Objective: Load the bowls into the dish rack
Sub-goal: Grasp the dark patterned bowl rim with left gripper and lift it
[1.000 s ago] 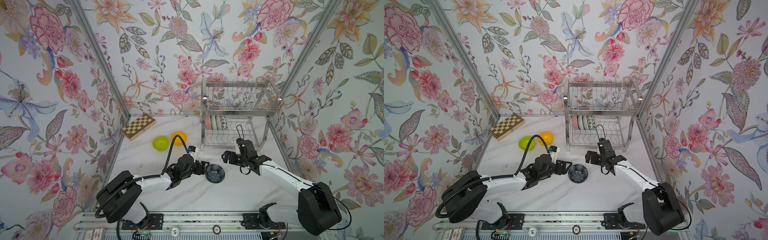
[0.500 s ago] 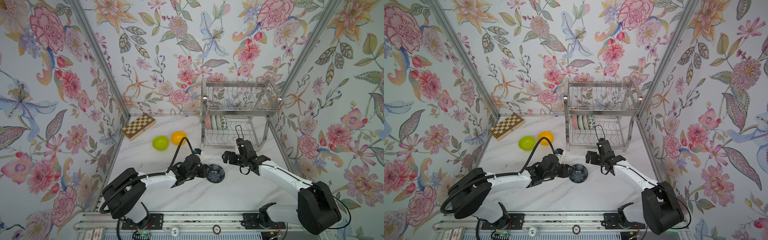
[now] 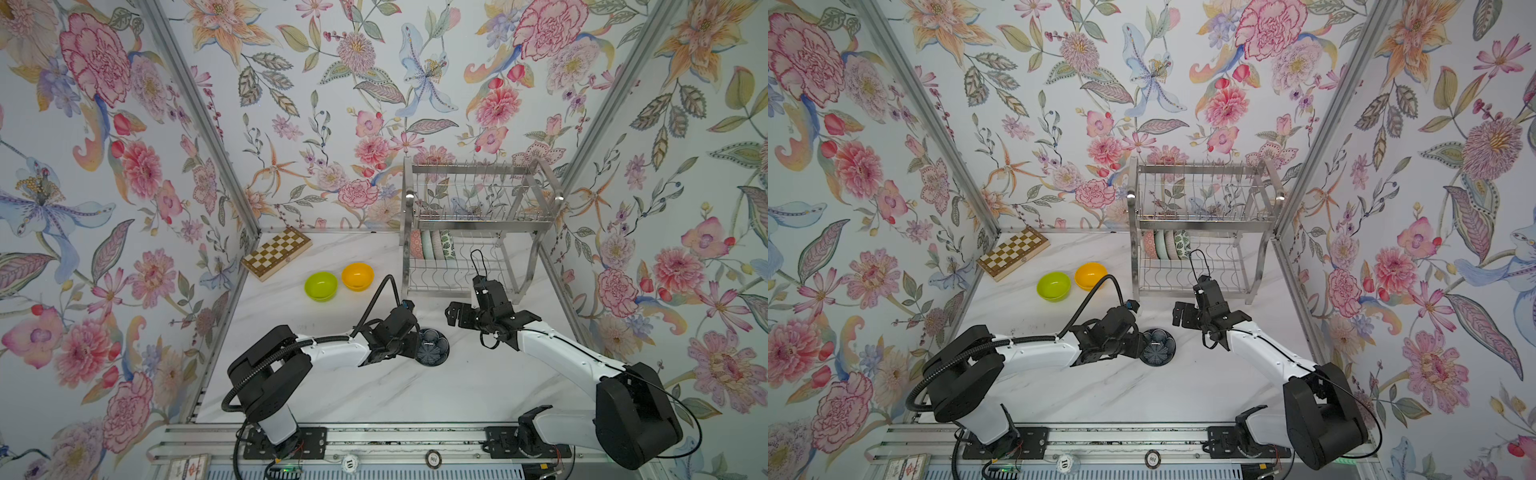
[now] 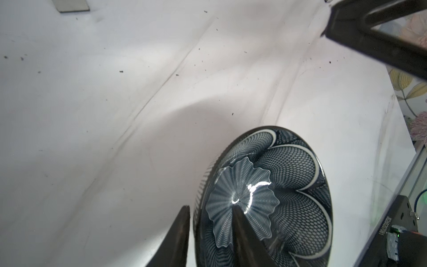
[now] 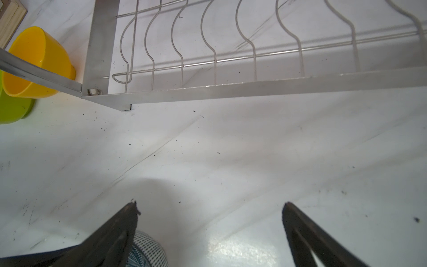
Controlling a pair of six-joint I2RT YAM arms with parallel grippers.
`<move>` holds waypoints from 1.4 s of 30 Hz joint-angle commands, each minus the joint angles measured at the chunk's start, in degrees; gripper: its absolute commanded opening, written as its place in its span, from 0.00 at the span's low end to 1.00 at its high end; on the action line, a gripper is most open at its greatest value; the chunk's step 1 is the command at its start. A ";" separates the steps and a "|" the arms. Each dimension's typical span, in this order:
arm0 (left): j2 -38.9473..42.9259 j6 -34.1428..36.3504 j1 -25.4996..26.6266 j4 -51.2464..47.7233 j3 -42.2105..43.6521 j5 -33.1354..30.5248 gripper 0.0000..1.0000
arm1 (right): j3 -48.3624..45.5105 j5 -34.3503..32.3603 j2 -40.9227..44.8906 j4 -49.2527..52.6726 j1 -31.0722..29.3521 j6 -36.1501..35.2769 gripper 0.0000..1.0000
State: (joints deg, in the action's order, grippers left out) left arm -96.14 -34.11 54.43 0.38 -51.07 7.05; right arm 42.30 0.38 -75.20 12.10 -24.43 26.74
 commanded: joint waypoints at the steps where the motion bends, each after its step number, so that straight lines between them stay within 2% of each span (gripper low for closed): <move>1: -1.28 3.04 0.63 -5.31 -2.43 -3.22 0.28 | -0.32 -1.25 0.73 -1.11 -0.27 -1.04 0.99; 13: -3.08 4.65 1.80 -8.06 -5.08 -4.32 0.17 | 0.40 -5.92 0.31 -2.45 -0.29 -0.91 0.99; 28: -4.50 6.58 1.90 -10.21 -7.98 -6.30 0.03 | 0.87 -15.47 1.27 -4.43 -0.21 2.06 0.99; 37: -3.01 6.28 1.35 -8.49 -7.86 -11.66 0.00 | -1.06 -16.32 3.43 -6.86 0.84 4.38 0.99; 42: -0.40 4.77 0.32 -3.63 -5.63 -14.71 0.00 | -1.70 -12.17 4.26 -7.51 2.90 5.58 0.99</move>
State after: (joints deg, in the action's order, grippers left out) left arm -99.33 -28.58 55.44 -6.74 -57.78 -3.16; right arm 41.80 -13.65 -71.83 5.63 -22.46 30.85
